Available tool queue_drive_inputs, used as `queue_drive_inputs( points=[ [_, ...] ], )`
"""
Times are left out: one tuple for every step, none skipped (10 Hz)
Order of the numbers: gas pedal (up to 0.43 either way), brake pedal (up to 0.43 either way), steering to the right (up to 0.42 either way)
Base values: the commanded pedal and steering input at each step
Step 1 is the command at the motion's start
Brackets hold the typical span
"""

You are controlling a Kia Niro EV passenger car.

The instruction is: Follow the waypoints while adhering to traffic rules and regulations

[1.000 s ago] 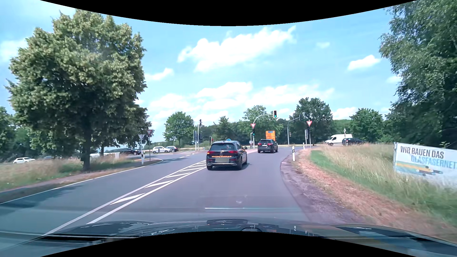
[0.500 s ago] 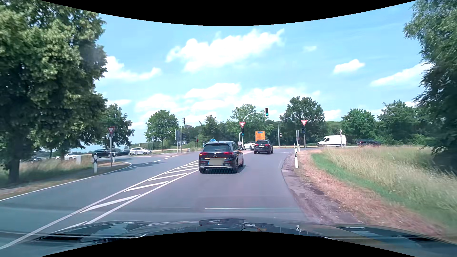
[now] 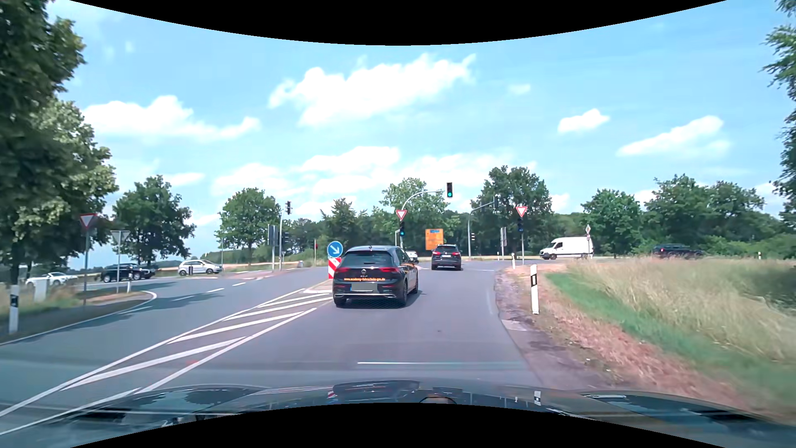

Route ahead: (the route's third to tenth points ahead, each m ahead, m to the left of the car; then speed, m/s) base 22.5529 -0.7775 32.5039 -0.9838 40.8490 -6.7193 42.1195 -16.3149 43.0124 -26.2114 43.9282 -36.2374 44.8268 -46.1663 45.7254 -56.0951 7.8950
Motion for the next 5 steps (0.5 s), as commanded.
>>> queue_drive_inputs(
  points=[
    [0.067, 0.0, 0.06],
    [0.067, 0.0, 0.06],
    [0.067, 0.0, 0.06],
    [0.079, 0.0, 0.059],
    [0.098, 0.0, 0.06]
  ],
)
